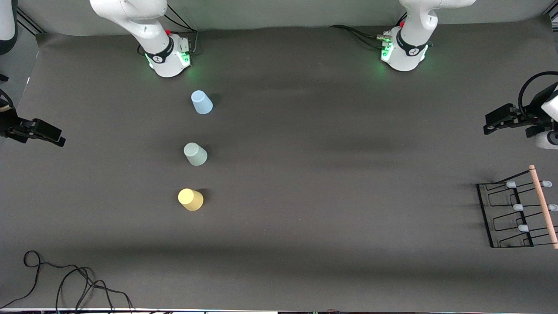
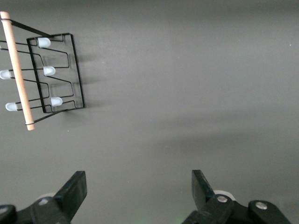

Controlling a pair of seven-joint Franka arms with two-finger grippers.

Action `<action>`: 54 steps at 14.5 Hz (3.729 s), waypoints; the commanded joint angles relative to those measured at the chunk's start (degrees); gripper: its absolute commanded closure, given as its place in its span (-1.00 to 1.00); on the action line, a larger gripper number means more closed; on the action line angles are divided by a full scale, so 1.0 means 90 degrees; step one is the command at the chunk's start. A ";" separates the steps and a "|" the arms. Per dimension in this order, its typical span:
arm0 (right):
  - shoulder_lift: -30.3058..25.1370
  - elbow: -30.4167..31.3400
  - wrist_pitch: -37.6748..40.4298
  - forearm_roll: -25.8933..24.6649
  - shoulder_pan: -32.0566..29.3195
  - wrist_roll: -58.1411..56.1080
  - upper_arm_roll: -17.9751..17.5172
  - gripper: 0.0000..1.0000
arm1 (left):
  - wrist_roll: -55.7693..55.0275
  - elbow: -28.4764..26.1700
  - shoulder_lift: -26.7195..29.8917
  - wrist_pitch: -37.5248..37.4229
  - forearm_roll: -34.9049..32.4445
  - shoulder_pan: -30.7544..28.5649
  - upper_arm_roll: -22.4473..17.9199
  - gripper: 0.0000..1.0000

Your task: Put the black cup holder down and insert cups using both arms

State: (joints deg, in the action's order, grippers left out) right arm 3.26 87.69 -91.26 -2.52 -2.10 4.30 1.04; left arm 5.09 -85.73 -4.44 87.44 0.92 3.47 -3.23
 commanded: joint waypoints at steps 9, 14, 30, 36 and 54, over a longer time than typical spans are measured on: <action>0.0077 -0.0056 0.0081 -0.0081 -0.0021 -0.0068 -0.0038 -1.00 | 0.0030 0.0004 -0.0024 0.0031 -0.0073 -0.0014 -0.0041 -1.00; 0.0067 0.0022 0.0091 -0.0081 -0.0011 -0.0068 -0.0038 -1.00 | 0.0040 -0.0006 -0.0287 0.0508 -0.0082 -0.0306 -0.0061 -1.00; 0.0067 0.0022 0.0228 -0.0081 -0.0021 -0.0078 -0.0028 -1.00 | 0.1212 0.0921 -0.2006 0.1359 -0.0375 -0.1644 -0.0071 -1.00; 0.0067 0.0022 0.0228 -0.0081 -0.0021 -0.0068 -0.0028 -1.00 | 0.1486 0.0922 -0.2280 0.1681 -0.0619 -0.2073 -0.0061 -1.00; 0.0067 0.0013 0.0218 -0.0081 -0.0030 -0.0078 -0.0028 -1.00 | 0.1993 0.0873 -0.3305 0.2579 -0.0580 -0.2241 -0.0051 -0.39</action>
State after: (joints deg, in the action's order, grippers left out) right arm 4.01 87.93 -89.70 -2.52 -2.08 4.31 1.01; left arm 21.94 -78.93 -33.42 110.06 -3.77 -16.56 -3.90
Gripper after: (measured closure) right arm 0.000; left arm 0.286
